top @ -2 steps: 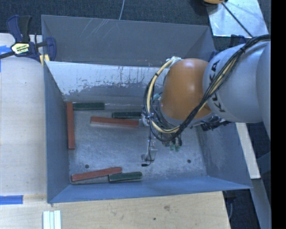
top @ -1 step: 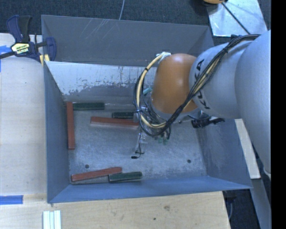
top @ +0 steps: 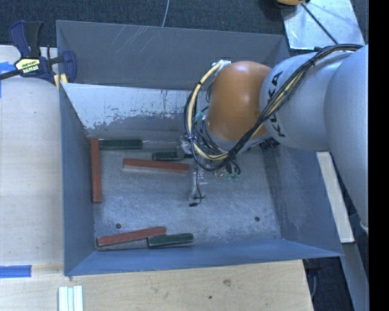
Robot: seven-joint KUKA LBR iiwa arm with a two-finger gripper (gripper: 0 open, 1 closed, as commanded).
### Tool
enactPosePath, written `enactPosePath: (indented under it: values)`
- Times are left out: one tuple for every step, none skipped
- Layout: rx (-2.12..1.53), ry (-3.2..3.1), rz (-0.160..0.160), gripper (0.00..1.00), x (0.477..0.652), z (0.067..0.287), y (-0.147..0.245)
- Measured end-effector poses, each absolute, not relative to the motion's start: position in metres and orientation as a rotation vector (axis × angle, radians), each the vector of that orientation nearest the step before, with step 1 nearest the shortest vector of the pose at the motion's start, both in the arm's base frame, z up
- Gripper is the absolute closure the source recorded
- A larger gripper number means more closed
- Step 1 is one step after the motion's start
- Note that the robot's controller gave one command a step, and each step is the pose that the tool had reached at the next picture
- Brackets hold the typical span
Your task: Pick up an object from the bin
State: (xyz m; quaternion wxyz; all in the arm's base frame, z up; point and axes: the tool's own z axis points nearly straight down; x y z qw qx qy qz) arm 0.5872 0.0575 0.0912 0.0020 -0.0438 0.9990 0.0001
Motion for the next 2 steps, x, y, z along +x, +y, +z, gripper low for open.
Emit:
enactPosePath:
  values:
    - [-0.014,3.126,0.007,1.00,0.6065,0.0752,0.1070]
    - [-0.015,3.126,0.007,1.00,0.6065,0.0752,0.1070]
